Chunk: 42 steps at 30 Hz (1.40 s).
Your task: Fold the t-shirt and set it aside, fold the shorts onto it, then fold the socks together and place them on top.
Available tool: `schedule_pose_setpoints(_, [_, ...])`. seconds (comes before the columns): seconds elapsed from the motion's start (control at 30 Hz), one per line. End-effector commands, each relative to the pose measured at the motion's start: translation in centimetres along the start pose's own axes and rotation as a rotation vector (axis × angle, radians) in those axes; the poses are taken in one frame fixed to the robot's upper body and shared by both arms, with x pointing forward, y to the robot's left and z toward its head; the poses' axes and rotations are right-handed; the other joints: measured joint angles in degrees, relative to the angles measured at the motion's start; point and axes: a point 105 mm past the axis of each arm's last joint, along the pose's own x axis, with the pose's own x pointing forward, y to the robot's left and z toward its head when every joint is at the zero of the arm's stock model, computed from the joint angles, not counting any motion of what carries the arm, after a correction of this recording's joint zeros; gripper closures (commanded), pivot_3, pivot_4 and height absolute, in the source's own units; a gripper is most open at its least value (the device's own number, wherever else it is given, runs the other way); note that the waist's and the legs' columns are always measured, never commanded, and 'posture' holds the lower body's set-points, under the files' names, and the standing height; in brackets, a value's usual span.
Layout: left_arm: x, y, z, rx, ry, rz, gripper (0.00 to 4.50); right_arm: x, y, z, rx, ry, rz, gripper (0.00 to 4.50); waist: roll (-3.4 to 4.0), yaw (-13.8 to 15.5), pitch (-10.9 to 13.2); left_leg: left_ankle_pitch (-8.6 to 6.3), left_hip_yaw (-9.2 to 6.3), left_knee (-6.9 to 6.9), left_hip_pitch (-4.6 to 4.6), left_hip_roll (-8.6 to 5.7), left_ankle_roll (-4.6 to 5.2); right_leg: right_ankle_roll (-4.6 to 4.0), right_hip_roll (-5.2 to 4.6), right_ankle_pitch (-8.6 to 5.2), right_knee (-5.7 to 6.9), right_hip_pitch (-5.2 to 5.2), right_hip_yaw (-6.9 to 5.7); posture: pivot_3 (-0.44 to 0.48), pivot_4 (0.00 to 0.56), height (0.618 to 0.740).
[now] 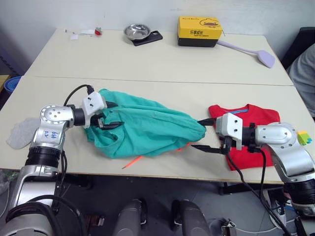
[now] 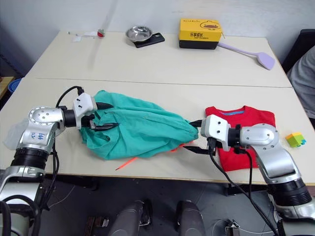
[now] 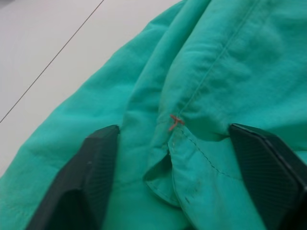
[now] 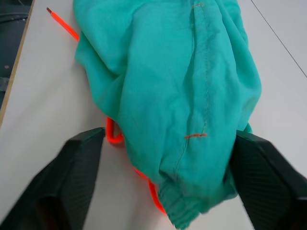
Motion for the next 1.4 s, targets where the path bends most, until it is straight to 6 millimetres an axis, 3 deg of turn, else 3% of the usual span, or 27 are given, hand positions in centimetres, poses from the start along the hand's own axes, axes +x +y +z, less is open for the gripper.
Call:
schedule_pose_setpoints(0.03, [-0.1,0.2,0.4,0.012,-0.006,-0.015,1.90,0.1,0.1,1.4,-0.044,-0.024,-0.003,2.00,0.00,0.0,0.0,0.00,0.00,0.00,0.00,0.00,0.00,0.00,0.00,0.00,0.00,0.00,0.00,0.000,0.150,0.740])
schedule_pose_setpoints(0.27, [-1.1,-0.5,0.2,-0.048,-0.011,-0.087,4.26,-0.3,0.2,1.8,-0.037,-0.053,-0.010,4.49,-0.02,0.0,0.0,0.00,0.01,0.03,0.00,0.00,0.01,0.00,0.01,0.00,0.00,0.00,0.01,0.000,0.150,0.740])
schedule_pose_setpoints(0.3, [-1.4,-0.5,0.5,-0.057,-0.023,-0.102,4.43,-0.4,0.2,1.9,-0.036,-0.064,-0.006,4.50,-0.02,0.0,0.0,0.00,0.01,0.03,0.00,0.00,0.01,0.00,0.01,0.00,0.00,0.00,0.01,0.000,0.150,0.740])
schedule_pose_setpoints(0.53, [-5.7,-3.8,3.8,-0.174,-0.158,-0.382,4.43,-2.2,0.7,1.8,-0.037,-0.076,0.052,4.50,-0.02,-0.2,0.0,0.00,0.01,0.03,0.00,0.04,0.00,0.00,0.05,0.00,-0.02,0.00,0.06,0.000,0.150,0.740])
schedule_pose_setpoints(0.73, [-9.1,-7.7,5.4,-0.325,-0.098,-0.582,4.43,-3.8,2.5,0.8,0.010,-0.059,0.161,4.50,-0.03,-0.2,0.0,-0.02,0.02,0.04,0.03,0.04,0.01,0.00,0.03,0.00,-0.01,0.02,0.18,0.000,0.150,0.740])
schedule_pose_setpoints(0.87, [-11.2,-12.5,4.0,-0.487,0.091,-0.755,4.43,-5.7,6.9,-1.4,0.208,0.101,0.381,4.50,0.01,-0.2,0.0,-0.09,0.04,-0.18,0.12,0.03,0.00,0.01,-0.04,-0.01,-0.12,0.02,0.34,0.000,0.150,0.740])
schedule_pose_setpoints(1.03, [-10.3,-12.4,2.9,-0.506,0.089,-0.672,4.43,-5.9,9.0,-2.5,0.244,0.196,0.473,4.50,0.01,0.2,0.0,-0.35,0.01,-0.19,0.24,0.05,-0.16,-0.08,-0.04,0.00,-0.12,0.07,0.35,0.000,0.150,0.740])
schedule_pose_setpoints(1.1, [-9.2,-10.1,3.7,-0.488,-0.009,-0.566,4.43,-5.0,7.8,-1.1,0.239,0.117,0.431,4.50,0.05,0.2,0.0,-0.38,0.01,-0.19,0.24,0.06,-0.13,-0.13,-0.04,0.03,-0.17,0.07,0.35,0.000,0.150,0.740])
schedule_pose_setpoints(1.17, [-8.0,-6.7,4.5,-0.418,-0.091,-0.433,4.43,-4.3,5.1,0.6,0.181,0.044,0.377,4.50,0.05,0.2,0.1,-0.35,0.01,-0.17,0.21,0.06,-0.12,-0.15,-0.05,0.05,-0.18,0.02,0.38,0.000,0.150,0.740])
schedule_pose_setpoints(1.23, [-6.8,-2.7,5.2,-0.316,-0.143,-0.263,4.43,-3.8,1.2,1.9,0.093,0.002,0.269,4.50,0.02,0.1,0.1,-0.24,0.00,-0.11,0.11,0.07,-0.15,-0.15,-0.02,0.22,-0.14,-0.07,0.34,0.000,0.150,0.740])
schedule_pose_setpoints(1.3, [-6.0,2.6,6.7,-0.207,-0.199,-0.030,4.43,-3.3,-4.9,3.9,-0.037,-0.030,0.045,4.50,-0.03,-0.1,0.1,-0.05,0.10,-0.05,0.02,0.08,-0.34,-0.13,0.06,0.25,-0.10,-0.15,0.34,0.000,0.150,0.740])
schedule_pose_setpoints(1.4, [-6.7,10.1,10.9,-0.021,-0.288,0.351,4.43,-4.2,-15.5,9.7,-0.292,-0.119,-0.465,4.50,-0.29,-0.6,0.3,0.13,0.33,0.08,-0.09,0.10,-0.09,-0.08,0.24,0.28,0.06,-0.35,0.42,0.000,0.150,0.740])
